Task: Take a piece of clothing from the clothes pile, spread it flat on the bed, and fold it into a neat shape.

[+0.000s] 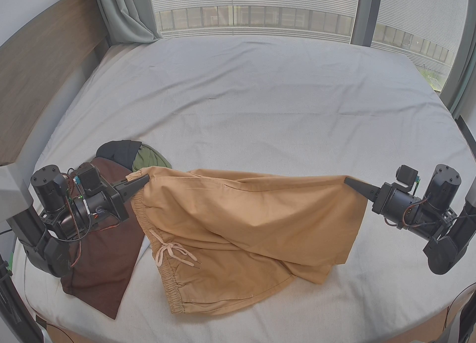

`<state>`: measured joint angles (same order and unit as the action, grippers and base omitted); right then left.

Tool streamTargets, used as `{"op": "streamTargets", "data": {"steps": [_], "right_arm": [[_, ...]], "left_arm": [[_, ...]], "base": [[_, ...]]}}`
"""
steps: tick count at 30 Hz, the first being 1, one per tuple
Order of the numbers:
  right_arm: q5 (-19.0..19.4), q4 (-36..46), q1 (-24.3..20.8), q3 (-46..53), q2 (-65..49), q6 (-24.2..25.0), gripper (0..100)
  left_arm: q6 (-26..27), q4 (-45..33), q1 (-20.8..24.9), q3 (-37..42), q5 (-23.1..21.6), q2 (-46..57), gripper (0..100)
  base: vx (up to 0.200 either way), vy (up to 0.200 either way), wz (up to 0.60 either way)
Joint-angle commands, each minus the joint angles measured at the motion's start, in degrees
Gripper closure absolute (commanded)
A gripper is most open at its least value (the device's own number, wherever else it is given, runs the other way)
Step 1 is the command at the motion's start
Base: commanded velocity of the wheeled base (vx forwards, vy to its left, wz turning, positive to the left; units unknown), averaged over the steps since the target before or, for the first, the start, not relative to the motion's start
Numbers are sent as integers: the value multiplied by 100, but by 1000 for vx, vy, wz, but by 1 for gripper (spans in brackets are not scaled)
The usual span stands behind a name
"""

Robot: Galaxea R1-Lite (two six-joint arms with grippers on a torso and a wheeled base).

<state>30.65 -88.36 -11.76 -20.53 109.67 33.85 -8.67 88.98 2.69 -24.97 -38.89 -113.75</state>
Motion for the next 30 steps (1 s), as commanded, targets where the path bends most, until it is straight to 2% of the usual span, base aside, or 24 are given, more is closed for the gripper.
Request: {"op": "streamTargets", "data": {"steps": [1,11,30], "right_arm": [[3,-6,113,-48,-86,-2,100],[20,-6,254,-65,-200,104,100],[29,-6,421,-118,-253,95,100]], "left_arm": [[23,14,-6,18,-22,37,100],[23,14,-15,-87,-251,37,100],[23,5,-138,-140,-251,-7,100]], "base": [[0,0,0],[0,0,0],[0,0,0]]}}
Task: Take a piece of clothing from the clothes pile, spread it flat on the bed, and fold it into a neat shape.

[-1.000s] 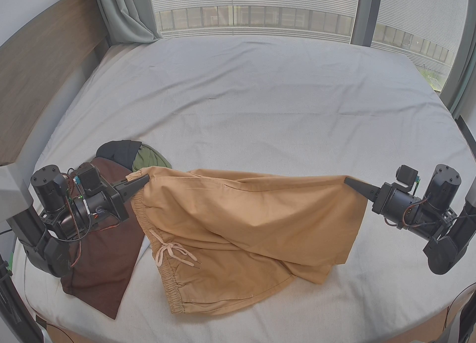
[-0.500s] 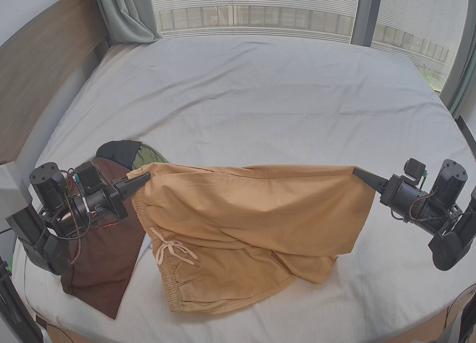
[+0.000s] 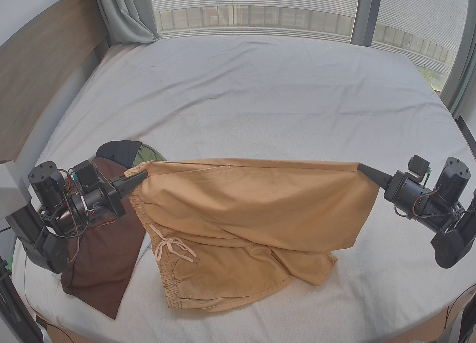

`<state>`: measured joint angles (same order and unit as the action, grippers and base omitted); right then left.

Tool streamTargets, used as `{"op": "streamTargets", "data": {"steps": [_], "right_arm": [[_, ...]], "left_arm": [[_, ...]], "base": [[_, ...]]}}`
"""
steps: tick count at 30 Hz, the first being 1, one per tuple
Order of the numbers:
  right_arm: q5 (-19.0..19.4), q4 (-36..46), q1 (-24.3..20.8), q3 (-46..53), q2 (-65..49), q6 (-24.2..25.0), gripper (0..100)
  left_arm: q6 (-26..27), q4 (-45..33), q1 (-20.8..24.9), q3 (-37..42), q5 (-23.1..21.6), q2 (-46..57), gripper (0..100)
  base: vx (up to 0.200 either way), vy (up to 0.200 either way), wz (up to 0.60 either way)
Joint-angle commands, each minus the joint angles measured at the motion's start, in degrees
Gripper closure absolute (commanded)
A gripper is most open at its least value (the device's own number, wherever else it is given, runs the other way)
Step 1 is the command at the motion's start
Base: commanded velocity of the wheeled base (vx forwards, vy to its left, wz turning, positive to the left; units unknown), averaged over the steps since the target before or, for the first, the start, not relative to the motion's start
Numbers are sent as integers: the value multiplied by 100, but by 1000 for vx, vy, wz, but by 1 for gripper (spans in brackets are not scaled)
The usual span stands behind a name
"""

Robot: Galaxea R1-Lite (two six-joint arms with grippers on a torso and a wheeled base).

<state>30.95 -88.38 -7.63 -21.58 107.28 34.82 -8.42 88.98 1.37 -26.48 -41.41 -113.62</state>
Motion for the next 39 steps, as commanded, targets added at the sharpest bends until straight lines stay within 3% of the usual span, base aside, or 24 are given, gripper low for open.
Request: {"op": "streamTargets", "data": {"steps": [1,15,22,39], "right_arm": [[-1,-4,-2,-4,-14,-1,100],[-63,-4,-221,-57,13,-247,100],[-54,14,-195,-461,83,-212,100],[-63,14,-19,-1613,874,-10,100]], "left_arm": [[-1,5,-5,11,1,-20,100],[-10,5,13,-24,1,-73,100],[-80,-3,13,-472,63,-249,100],[-801,-3,39,-1325,318,-539,100]], "base": [[0,0,0],[0,0,0],[0,0,0],[0,0,0]]}}
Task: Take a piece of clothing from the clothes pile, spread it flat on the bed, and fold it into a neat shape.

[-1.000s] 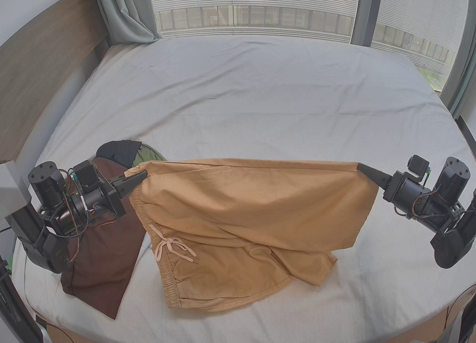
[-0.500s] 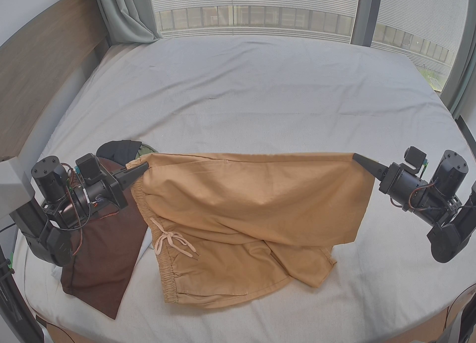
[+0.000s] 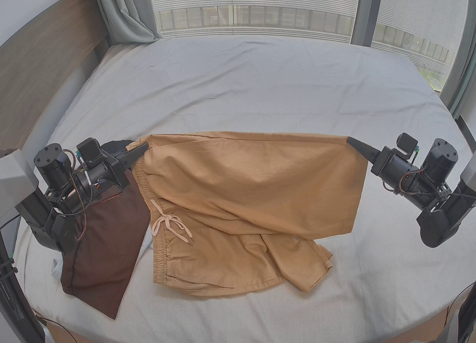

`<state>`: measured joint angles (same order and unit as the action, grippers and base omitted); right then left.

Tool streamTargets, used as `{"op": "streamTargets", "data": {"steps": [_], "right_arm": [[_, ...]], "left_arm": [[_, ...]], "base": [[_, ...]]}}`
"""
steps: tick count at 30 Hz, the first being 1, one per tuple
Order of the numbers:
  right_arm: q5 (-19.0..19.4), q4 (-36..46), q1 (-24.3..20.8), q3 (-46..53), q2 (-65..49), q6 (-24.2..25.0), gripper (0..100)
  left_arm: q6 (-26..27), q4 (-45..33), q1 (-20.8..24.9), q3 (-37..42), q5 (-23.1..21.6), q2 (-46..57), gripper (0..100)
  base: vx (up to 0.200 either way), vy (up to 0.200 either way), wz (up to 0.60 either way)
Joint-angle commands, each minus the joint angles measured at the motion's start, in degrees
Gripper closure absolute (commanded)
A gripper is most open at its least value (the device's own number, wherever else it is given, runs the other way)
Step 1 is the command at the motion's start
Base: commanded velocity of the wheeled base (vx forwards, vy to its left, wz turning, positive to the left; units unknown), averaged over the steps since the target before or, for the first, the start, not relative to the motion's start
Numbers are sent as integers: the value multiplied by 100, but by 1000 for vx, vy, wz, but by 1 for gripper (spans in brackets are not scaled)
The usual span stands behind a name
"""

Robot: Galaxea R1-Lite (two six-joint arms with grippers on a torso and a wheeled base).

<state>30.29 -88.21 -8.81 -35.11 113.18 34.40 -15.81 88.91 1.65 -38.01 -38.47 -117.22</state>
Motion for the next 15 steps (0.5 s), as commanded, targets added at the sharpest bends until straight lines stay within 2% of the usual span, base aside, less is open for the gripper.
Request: {"op": "streamTargets", "data": {"steps": [1,15], "right_arm": [[3,-3,117,-330,337,31,100],[20,6,284,-1314,1110,198,100]], "left_arm": [[-62,4,11,-216,24,-231,100],[-221,4,117,-936,341,-960,100]], "base": [[0,0,0],[0,0,0]]}}
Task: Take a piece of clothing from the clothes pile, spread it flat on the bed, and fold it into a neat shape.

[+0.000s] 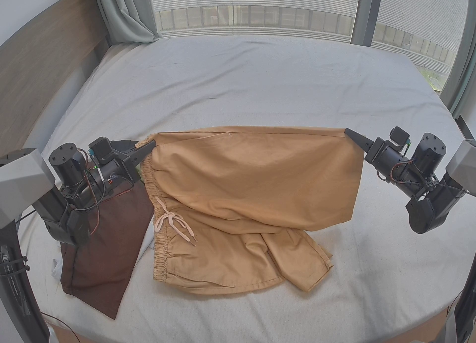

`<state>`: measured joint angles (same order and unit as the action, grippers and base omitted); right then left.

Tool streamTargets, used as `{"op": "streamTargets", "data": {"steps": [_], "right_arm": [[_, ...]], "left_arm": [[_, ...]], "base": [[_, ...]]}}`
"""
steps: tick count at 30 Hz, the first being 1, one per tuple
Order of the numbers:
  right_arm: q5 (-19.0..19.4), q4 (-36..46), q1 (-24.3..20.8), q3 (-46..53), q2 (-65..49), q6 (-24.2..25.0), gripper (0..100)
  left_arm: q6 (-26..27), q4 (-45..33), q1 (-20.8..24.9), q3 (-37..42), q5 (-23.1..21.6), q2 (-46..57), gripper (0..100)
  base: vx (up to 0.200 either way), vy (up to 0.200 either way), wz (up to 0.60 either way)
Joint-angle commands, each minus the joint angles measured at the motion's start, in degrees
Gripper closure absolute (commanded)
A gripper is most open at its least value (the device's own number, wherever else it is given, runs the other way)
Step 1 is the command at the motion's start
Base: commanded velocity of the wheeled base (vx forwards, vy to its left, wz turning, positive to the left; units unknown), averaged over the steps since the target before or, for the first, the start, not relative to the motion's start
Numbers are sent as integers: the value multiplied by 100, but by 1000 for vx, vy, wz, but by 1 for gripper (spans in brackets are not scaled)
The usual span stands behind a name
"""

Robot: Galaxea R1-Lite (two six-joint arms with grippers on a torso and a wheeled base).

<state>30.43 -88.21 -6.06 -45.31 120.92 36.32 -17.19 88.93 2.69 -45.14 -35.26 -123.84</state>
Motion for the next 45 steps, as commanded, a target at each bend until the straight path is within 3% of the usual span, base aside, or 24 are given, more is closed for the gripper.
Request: {"op": "streamTargets", "data": {"steps": [1,7,13,26,42,43,44,45], "right_arm": [[-2,6,8,-373,397,7,100],[7,-3,8,-839,749,7,100],[7,14,-9,-1296,1074,7,100],[-2,445,-45,-2351,1707,7,100],[-11,419,-53,-2544,1883,-2,100],[-11,419,-53,-2544,1883,-2,100],[-19,384,-45,-2553,1918,-2,0],[-19,384,-45,-2553,1918,-2,0]], "left_arm": [[-127,1,12,-276,27,-351,100],[-505,1,-15,-654,36,-606,100],[-610,1,3,-1076,247,-931,100],[-839,1,12,-1366,256,-1195,100],[-848,10,-6,-1691,256,-1502,100],[-848,10,-6,-1691,256,-1502,0],[-883,1,-23,-1726,256,-1537,0],[-883,1,-23,-1726,256,-1537,0]], "base": [[0,0,0],[0,0,0],[0,0,0],[0,0,0],[0,0,0],[0,0,0],[0,0,0],[0,0,0]]}}
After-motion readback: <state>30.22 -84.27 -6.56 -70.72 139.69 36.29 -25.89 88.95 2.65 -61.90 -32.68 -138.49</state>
